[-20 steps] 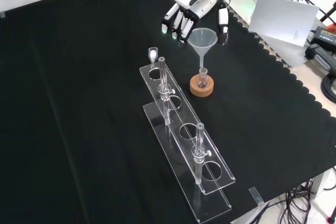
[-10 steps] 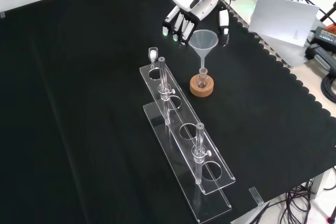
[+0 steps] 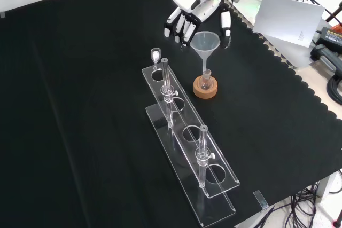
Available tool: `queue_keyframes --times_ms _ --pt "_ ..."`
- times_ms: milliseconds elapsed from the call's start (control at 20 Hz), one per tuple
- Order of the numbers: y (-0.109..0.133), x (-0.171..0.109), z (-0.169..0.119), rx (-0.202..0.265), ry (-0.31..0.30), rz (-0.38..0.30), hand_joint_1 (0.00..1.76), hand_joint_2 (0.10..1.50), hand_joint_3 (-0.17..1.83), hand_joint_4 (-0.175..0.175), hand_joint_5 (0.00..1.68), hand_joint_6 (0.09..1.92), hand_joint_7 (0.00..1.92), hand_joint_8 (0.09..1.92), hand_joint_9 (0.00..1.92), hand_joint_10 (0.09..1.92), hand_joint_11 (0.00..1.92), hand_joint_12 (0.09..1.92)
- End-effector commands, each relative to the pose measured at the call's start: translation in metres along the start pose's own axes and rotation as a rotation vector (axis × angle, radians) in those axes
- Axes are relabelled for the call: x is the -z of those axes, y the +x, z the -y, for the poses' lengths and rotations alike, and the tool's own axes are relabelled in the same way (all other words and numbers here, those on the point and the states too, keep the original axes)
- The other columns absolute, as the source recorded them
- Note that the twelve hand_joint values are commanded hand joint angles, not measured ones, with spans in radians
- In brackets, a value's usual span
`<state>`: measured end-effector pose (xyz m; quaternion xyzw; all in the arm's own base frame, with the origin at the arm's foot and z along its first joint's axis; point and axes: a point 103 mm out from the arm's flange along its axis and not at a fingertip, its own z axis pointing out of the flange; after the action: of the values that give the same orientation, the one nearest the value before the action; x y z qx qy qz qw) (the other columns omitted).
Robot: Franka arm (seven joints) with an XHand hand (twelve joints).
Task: Place the funnel on the round-bottom flask.
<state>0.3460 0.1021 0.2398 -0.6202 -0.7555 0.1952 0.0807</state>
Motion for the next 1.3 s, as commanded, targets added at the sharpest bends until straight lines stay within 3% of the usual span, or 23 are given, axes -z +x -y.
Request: queue_keyframes --times_ms 50,700,1300 --pt "0.001 -0.001 -0.002 0.0 0.002 -0.001 0.83 0.78 0.05 0.019 0.78 0.39 1.18 0.37 0.65 0.4 0.0 0.86" --pt "0.006 -0.008 -0.004 0.011 0.026 -0.006 0.83 0.78 0.05 0.019 0.78 0.41 1.18 0.37 0.65 0.4 0.0 0.86" --pt "0.001 -0.024 -0.009 -0.014 0.023 -0.024 0.83 0.78 0.06 0.019 0.78 0.42 1.18 0.37 0.65 0.4 0.0 0.85"
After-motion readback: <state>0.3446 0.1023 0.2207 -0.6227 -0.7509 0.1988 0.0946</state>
